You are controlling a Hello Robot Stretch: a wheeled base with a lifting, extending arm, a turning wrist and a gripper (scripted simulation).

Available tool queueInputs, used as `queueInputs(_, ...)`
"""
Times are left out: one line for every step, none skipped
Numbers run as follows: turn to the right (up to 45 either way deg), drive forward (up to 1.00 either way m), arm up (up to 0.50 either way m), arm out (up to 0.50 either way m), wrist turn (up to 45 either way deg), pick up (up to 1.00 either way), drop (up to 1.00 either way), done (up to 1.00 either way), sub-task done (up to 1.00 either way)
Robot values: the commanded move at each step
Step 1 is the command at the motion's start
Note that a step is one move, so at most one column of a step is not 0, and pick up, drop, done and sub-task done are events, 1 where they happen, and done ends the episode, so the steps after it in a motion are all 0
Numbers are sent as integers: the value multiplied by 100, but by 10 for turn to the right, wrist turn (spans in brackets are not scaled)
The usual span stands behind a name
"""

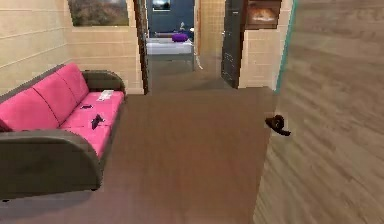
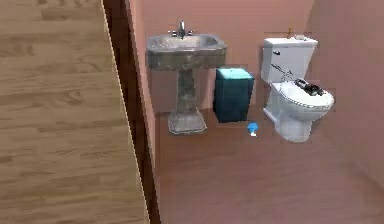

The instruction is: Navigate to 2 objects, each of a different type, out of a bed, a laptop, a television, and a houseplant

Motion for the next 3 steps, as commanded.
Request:
queueInputs(0,100,0,0,0,0,0,0,0)
queueInputs(-210,0,0,0,0,0,0,0,0)
queueInputs(0,10,0,0,0,0,0,0,0)
